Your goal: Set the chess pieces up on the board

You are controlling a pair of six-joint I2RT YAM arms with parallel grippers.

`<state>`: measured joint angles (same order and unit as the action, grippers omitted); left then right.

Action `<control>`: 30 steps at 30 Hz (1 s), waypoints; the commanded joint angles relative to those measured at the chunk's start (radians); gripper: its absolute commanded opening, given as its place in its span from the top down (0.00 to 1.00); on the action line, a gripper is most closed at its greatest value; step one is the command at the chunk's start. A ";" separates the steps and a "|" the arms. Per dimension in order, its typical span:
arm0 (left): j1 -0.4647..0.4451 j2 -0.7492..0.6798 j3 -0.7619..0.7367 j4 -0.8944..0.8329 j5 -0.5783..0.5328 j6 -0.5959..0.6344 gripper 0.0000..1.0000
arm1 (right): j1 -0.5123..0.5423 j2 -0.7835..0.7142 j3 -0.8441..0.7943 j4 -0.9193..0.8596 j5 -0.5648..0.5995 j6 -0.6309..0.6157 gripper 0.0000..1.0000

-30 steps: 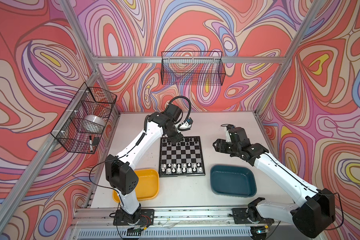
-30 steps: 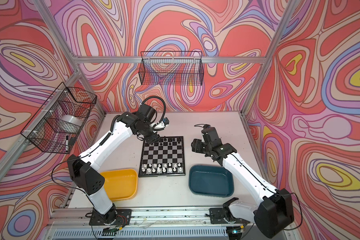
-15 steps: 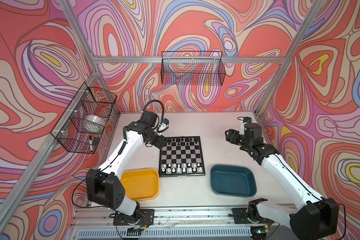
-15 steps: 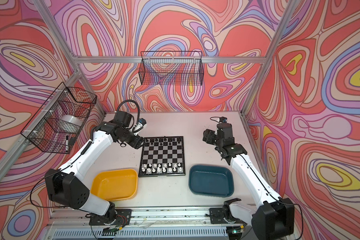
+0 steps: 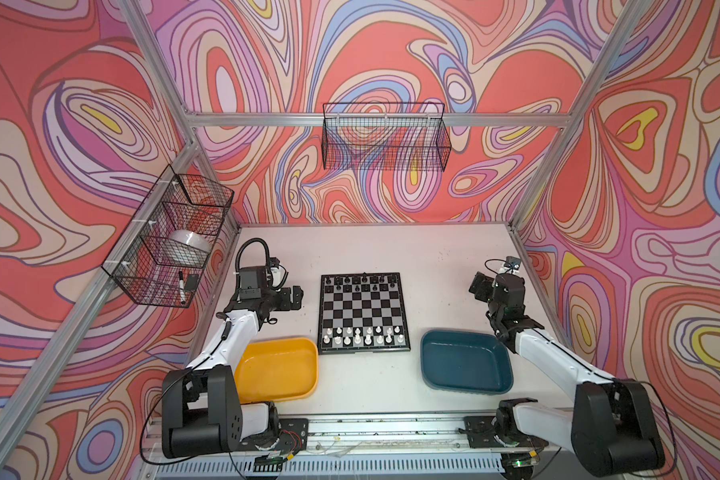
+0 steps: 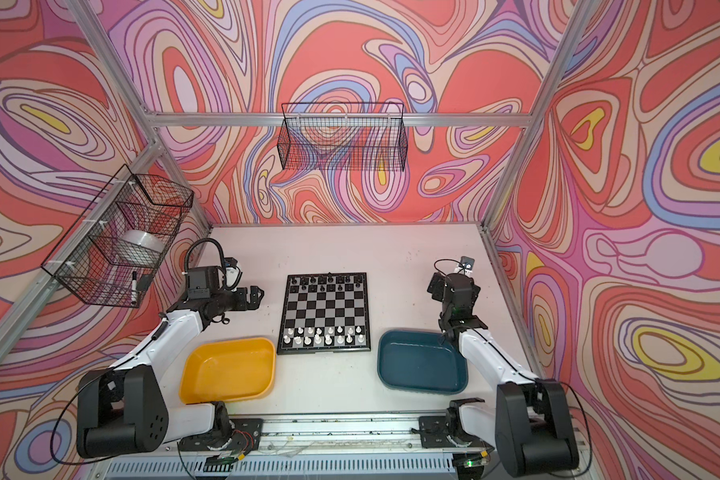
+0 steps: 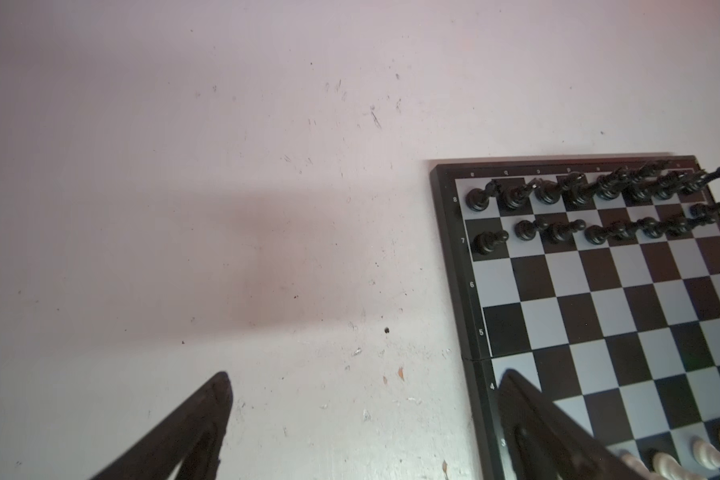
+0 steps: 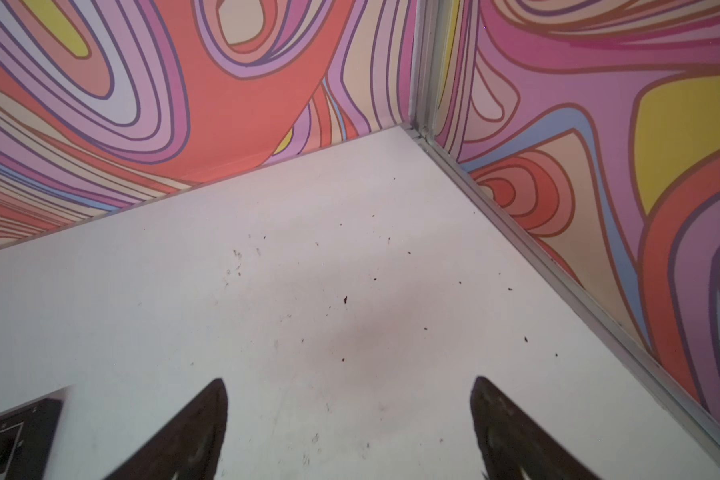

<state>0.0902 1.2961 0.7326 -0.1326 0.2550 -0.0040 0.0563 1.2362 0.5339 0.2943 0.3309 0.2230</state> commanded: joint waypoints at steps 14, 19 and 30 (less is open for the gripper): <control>0.063 0.025 -0.384 0.834 -0.009 -0.064 0.00 | -0.031 0.267 -0.175 0.642 -0.078 -0.119 0.05; 0.063 0.124 -0.387 0.968 0.017 -0.105 0.00 | -0.052 0.411 -0.178 0.812 -0.119 -0.138 0.05; 0.065 0.199 -0.513 1.290 0.075 -0.093 0.00 | -0.060 0.476 -0.077 0.685 -0.206 -0.161 0.02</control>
<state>0.1505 1.4757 0.2417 0.9997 0.3065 -0.0834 0.0032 1.7088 0.4168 1.0393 0.1753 0.0849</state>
